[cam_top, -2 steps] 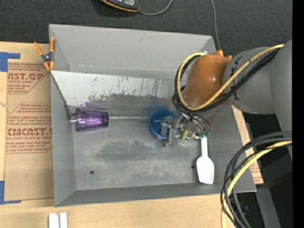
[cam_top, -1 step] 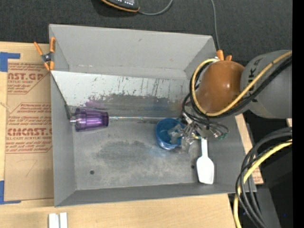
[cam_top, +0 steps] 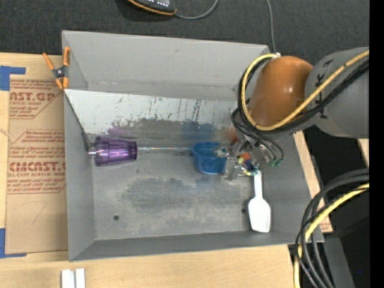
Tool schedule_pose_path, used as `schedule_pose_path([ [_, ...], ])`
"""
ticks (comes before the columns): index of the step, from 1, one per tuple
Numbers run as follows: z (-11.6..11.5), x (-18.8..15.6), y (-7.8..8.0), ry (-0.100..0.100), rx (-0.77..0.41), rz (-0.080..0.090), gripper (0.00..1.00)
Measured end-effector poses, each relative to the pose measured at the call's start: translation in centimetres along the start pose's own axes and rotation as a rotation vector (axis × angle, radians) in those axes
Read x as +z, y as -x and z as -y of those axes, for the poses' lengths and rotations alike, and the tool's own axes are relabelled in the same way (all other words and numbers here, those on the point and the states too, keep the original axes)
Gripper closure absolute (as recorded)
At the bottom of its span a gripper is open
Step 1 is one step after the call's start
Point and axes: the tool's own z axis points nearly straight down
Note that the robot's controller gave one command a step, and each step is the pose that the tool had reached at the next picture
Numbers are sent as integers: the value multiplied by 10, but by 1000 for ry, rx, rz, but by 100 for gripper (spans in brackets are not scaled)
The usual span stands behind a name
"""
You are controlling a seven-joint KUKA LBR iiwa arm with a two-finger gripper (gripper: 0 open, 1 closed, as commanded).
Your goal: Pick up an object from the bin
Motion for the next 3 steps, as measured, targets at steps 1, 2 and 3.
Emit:
schedule_pose_path([
  [1, 0, 0, 0, 0, 0, 0, 100],
  [2, 1, 13, 1, 0, -19, 2, 100],
  [3, -13, 8, 7, 1, -6, 3, 100],
])
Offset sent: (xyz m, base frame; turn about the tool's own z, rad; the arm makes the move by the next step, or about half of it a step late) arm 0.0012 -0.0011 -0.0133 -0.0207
